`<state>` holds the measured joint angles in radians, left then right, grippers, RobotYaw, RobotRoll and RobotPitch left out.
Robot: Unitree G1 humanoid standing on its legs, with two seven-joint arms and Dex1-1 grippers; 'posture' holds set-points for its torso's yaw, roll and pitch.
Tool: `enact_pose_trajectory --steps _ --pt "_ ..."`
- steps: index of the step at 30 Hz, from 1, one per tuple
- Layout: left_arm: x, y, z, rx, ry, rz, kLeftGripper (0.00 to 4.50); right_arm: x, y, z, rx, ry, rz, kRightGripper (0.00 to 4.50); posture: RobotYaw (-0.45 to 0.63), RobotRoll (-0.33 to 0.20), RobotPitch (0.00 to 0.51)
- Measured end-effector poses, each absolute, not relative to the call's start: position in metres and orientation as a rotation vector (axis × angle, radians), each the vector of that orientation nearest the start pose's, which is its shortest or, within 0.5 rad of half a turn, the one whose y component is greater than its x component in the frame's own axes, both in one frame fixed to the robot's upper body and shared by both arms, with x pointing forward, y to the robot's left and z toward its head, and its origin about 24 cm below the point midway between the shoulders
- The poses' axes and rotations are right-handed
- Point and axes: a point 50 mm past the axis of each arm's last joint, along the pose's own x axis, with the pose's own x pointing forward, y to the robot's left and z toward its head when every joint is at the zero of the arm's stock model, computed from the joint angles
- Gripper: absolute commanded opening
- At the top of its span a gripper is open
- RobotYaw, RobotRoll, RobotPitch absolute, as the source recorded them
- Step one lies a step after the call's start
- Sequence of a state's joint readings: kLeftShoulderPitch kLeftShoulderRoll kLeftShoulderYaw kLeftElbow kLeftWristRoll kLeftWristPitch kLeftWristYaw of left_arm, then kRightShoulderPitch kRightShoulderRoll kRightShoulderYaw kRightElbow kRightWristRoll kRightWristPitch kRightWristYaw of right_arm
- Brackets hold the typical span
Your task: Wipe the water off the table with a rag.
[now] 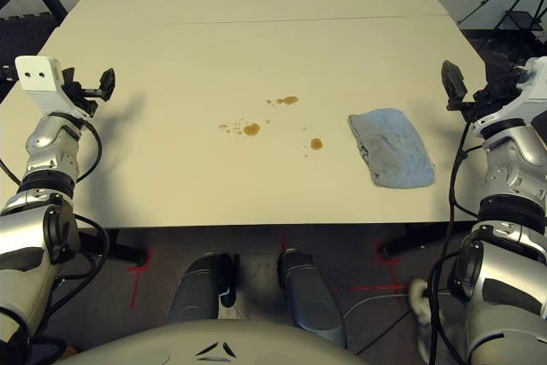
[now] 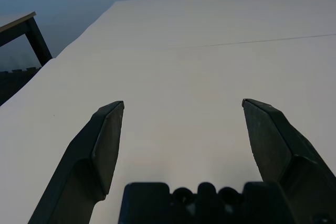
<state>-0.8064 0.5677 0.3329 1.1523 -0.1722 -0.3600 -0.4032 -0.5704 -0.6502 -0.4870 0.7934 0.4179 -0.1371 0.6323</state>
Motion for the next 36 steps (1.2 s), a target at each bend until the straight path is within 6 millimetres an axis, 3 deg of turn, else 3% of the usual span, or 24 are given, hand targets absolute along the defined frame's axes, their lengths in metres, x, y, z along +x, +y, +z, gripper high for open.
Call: enact_pose_trajectory --steps 12,20,28,32,36 --pt "0.355 0.307 0.117 0.085 -0.117 0.005 4.50 0.307 -0.367 0.154 0.009 -0.228 0.015 4.46 -0.20 0.000 0.170" --pt "0.350 0.312 0.128 0.111 -0.149 -0.083 4.50 0.313 -0.355 0.158 0.013 -0.244 0.056 4.46 -0.17 0.000 0.188" --pt "0.340 0.304 0.138 0.083 -0.155 -0.368 4.50 0.318 -0.346 0.156 0.012 -0.228 0.084 4.46 -0.17 0.000 0.194" --pt "0.322 0.291 0.130 0.032 -0.020 -0.688 4.50 0.319 -0.347 0.161 0.002 -0.232 0.087 4.46 -0.18 0.000 0.185" --pt "0.308 0.282 0.123 0.003 0.120 -0.884 4.50 0.318 -0.352 0.163 -0.006 -0.223 0.080 4.46 -0.19 0.000 0.179"
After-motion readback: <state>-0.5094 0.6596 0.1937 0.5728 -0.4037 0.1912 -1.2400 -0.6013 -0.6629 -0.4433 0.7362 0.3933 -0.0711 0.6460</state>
